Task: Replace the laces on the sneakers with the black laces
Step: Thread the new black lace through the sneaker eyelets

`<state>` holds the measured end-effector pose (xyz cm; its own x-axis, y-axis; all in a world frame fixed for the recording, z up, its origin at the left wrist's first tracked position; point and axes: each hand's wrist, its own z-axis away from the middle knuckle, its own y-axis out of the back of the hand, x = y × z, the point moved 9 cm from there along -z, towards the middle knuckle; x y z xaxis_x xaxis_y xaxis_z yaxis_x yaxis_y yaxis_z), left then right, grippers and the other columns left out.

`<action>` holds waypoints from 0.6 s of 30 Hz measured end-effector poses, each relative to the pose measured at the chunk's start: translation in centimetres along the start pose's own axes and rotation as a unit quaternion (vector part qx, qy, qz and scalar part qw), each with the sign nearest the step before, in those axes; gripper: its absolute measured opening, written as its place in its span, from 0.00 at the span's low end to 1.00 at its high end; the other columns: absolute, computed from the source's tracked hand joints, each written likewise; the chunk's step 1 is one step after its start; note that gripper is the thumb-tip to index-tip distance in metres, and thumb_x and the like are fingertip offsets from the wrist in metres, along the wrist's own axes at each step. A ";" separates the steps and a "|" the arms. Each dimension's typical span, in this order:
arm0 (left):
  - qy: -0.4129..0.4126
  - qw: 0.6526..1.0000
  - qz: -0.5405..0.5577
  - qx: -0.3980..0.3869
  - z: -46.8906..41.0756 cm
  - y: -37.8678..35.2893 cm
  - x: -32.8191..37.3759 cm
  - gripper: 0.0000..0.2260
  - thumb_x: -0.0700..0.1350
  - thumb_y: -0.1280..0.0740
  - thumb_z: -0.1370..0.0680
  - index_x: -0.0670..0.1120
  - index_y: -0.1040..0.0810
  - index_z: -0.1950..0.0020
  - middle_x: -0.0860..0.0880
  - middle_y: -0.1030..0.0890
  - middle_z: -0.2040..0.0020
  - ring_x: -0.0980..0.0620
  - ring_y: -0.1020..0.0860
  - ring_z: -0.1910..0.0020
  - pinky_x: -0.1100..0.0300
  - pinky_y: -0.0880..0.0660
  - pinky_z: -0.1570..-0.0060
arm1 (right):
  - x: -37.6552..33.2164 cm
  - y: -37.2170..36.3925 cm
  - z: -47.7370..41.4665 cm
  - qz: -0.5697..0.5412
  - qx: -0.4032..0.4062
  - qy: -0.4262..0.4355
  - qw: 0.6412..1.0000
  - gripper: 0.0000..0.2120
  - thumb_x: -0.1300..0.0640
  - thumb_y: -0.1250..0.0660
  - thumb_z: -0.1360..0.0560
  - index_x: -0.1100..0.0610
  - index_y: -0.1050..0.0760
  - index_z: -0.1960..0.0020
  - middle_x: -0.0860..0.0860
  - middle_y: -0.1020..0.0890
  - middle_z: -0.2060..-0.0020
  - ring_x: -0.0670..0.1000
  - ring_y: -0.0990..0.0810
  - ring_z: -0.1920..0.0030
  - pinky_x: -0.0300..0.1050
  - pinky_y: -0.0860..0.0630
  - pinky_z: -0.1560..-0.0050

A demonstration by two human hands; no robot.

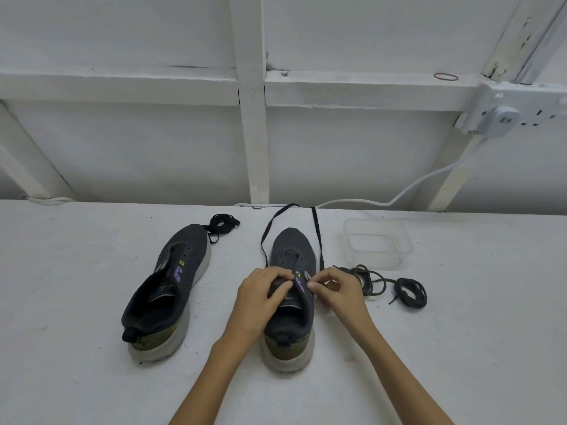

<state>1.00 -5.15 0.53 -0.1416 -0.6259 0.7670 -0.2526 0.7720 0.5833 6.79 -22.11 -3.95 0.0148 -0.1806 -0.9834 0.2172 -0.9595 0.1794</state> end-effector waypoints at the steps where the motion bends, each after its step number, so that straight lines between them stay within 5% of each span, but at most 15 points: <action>1: -0.002 1.000 0.002 0.000 -0.1 0.1 0.0 0.06 0.46 0.32 0.23 0.53 0.18 0.49 0.61 0.18 0.51 0.60 0.23 0.49 0.62 0.26 0.48 | 0.0 0.0 -0.2 0.001 -0.002 -0.006 1.000 0.05 0.64 0.25 0.29 0.60 0.20 0.60 0.51 0.19 0.68 0.49 0.24 0.71 0.39 0.29 0.71; 6: 0.000 0.999 0.030 0.010 0.4 1.1 -0.2 0.07 0.43 0.33 0.22 0.50 0.17 0.47 0.57 0.16 0.50 0.59 0.20 0.48 0.66 0.25 0.47 | -0.5 0.2 -1.5 0.001 0.002 -0.014 1.000 0.05 0.65 0.26 0.29 0.61 0.20 0.54 0.55 0.20 0.67 0.47 0.27 0.77 0.36 0.32 0.74; 10: 0.010 0.998 0.067 -0.001 1.2 1.6 -0.4 0.09 0.40 0.32 0.22 0.52 0.16 0.47 0.62 0.17 0.51 0.62 0.20 0.47 0.68 0.25 0.47 | -1.0 0.1 -2.0 0.033 0.002 0.011 0.999 0.04 0.64 0.28 0.27 0.58 0.16 0.54 0.49 0.18 0.68 0.47 0.28 0.78 0.35 0.32 0.73; 18: 0.084 0.989 0.118 0.020 2.1 1.3 -0.9 0.09 0.40 0.30 0.24 0.55 0.16 0.50 0.61 0.16 0.52 0.61 0.20 0.49 0.67 0.24 0.51 | -1.2 0.1 -2.8 0.104 0.016 0.055 0.993 0.06 0.61 0.25 0.29 0.50 0.15 0.58 0.42 0.16 0.64 0.42 0.19 0.59 0.40 0.25 0.58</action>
<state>-1.17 -3.84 0.04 -0.0405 -0.3988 0.9161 -0.2692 0.8873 0.3744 9.52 -21.37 -2.86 0.1628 -0.3527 -0.9214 0.1667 -0.9107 0.3781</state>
